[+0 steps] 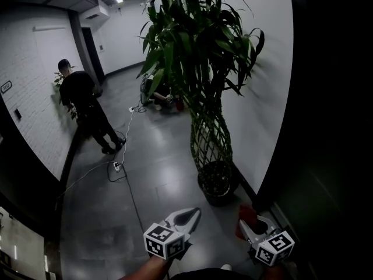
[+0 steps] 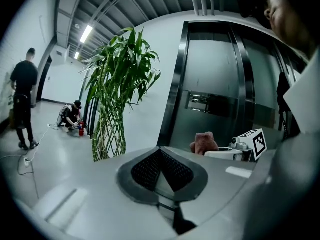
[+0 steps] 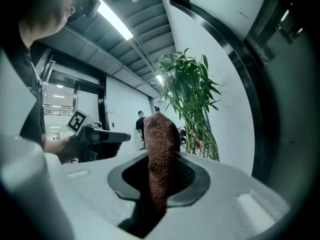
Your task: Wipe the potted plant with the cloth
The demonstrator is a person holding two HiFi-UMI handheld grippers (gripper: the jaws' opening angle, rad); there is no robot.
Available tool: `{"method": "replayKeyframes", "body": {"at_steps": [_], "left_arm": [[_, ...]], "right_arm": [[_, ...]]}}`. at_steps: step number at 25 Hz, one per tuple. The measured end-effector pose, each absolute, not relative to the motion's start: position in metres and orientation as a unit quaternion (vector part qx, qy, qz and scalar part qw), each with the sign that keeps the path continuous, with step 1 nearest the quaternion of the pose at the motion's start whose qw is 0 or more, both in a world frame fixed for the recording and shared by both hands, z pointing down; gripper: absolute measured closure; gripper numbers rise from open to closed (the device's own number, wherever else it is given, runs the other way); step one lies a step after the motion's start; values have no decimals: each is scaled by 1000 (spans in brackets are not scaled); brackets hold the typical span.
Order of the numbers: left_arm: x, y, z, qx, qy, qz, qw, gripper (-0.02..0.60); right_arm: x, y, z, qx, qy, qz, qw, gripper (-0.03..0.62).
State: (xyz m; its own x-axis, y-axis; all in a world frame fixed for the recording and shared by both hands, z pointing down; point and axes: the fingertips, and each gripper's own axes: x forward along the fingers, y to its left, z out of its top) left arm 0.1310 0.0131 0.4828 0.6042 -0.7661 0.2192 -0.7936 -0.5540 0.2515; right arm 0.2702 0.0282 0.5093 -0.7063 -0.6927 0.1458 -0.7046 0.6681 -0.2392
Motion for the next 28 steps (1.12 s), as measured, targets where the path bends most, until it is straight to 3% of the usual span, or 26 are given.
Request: {"method": "replayKeyframes", "body": {"at_steps": [15,28], "left_arm": [[25,61,480,902,-403,29,153,565],[-28,75,476,900,-411,22,140,565]], "right_arm": [[166,101,515,444,-883,150,31,530],[128,132,525,459,-875,143,51,532]]}}
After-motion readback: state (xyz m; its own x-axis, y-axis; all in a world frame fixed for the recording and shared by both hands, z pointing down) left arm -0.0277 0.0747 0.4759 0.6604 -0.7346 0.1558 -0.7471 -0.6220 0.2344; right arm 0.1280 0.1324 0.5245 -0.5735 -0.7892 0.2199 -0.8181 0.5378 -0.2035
